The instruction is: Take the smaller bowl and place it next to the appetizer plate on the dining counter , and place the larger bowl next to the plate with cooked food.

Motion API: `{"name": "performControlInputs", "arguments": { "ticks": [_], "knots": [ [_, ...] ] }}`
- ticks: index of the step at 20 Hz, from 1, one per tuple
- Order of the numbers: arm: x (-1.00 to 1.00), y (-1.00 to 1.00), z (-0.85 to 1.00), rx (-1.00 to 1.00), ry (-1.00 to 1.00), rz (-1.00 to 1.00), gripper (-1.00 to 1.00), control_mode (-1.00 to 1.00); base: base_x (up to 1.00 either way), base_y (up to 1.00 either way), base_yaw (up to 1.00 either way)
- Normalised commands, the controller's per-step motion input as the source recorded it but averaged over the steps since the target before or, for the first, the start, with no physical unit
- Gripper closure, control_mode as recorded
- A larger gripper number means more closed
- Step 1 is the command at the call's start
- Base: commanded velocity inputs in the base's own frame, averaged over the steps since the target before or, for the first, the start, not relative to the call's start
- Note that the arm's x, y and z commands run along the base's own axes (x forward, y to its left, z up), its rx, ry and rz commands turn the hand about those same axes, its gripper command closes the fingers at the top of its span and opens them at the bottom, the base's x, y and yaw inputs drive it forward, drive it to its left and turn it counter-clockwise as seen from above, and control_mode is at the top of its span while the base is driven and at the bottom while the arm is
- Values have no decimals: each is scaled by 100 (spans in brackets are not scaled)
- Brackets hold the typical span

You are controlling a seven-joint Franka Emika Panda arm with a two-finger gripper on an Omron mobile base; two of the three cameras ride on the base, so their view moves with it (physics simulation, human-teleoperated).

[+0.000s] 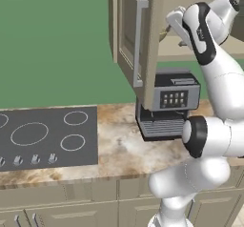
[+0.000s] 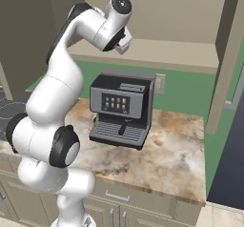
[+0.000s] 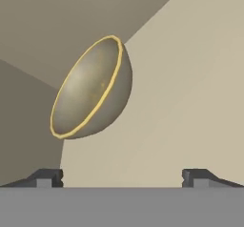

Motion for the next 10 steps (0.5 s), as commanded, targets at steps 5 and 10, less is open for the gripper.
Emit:
{"name": "performControlInputs", "arguments": {
  "ticks": [5,10],
  "knots": [
    [65,0,-3,0,3,0,-100,-100,0,0,0],
    [57,0,-12,0,2,0,-100,-100,0,0,0]
  ]
}}
